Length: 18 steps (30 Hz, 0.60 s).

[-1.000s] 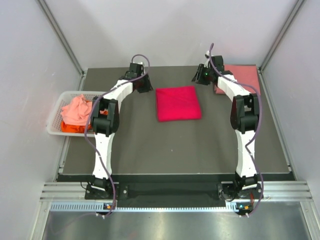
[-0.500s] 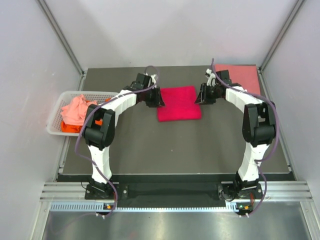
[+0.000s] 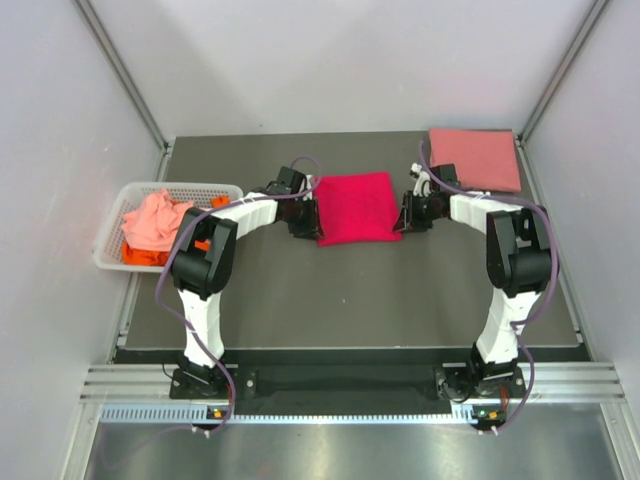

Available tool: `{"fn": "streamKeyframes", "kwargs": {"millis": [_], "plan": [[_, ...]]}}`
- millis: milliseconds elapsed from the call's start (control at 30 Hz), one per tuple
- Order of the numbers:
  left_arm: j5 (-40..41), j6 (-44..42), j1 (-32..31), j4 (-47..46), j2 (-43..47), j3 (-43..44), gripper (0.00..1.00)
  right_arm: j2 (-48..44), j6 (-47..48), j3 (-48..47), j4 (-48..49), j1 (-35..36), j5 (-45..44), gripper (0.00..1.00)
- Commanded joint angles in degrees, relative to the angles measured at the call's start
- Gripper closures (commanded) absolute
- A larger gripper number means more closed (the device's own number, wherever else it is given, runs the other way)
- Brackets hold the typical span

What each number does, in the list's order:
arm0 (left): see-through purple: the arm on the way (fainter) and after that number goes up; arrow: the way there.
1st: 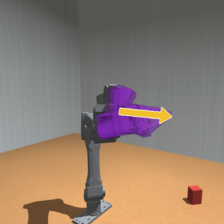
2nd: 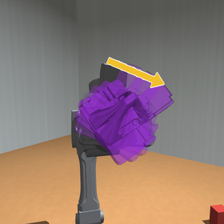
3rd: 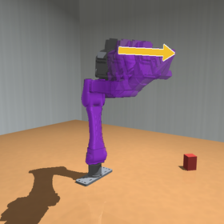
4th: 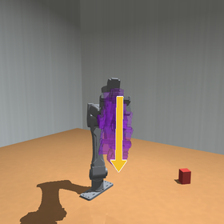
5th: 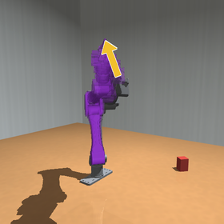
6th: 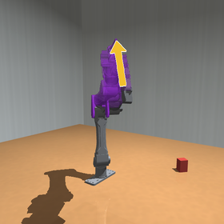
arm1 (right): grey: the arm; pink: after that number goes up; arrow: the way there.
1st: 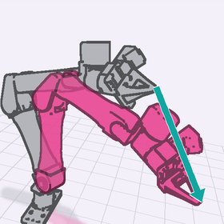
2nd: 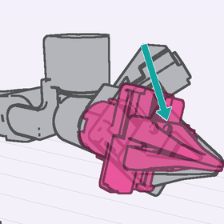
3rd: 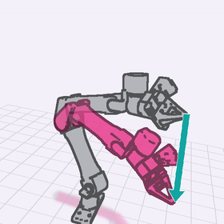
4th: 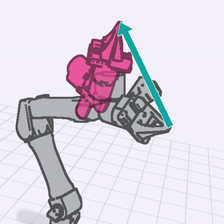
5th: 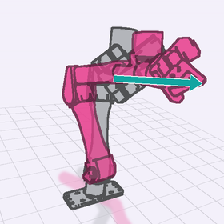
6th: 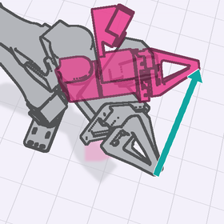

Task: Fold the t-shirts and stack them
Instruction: Fold the tshirt

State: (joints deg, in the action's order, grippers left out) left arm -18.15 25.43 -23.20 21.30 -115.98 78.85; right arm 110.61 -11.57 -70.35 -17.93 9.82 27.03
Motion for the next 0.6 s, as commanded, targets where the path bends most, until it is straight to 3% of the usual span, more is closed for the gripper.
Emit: {"fn": "streamKeyframes", "kwargs": {"millis": [0, 67, 100, 200, 233, 367, 467, 500, 533, 567], "plan": [[1.4, -0.7, -0.7, 0.4, 1.8, -0.7, 0.65, -3.3, 0.2, 1.7, 5.6, 0.6, 0.3, 0.76], [0.8, -0.7, -0.7, 0.3, 0.9, -0.5, 0.64, -3.3, -0.4, 2.6, 6.2, 0.5, 0.6, 0.79], [0.1, -0.6, -0.7, 0.1, 0.4, -0.6, 0.69, -3.3, -0.6, 2.8, 6.5, 0.5, 0.5, 0.85], [-0.9, 0.2, -0.8, 0.7, 0.1, -1.2, 0.98, -4.6, -2.4, 4.6, 7.3, 0.6, -1.4, 1.00], [1.7, 0.6, -1.0, 1.4, 0.5, -1.7, 1.00, -6.1, -3.4, 6.4, 8.0, 0.6, -2.1, 1.00], [9.0, 2.2, -1.1, 5.7, 3.7, -4.1, 1.00, -10.4, -8.7, 13.0, 12.9, 2.4, -3.8, 1.00], [10.1, 2.2, -1.1, 6.7, 5.5, -6.3, 1.00, -12.4, -11.1, 17.3, 16.0, 4.2, -5.8, 1.00], [10.4, 2.2, -1.1, 7.7, 5.8, -6.0, 1.00, -12.9, -11.6, 18.1, 16.9, 4.4, -6.5, 0.96], [11.1, 2.2, -1.1, 10.1, 5.8, -5.4, 0.97, -13.7, -12.2, 19.1, 17.0, 4.3, -7.0, 0.93], [11.8, 1.8, -1.1, 11.3, 6.0, -4.1, 0.84, -14.1, -12.6, 19.2, 16.8, 4.3, -8.0, 0.89]]}}
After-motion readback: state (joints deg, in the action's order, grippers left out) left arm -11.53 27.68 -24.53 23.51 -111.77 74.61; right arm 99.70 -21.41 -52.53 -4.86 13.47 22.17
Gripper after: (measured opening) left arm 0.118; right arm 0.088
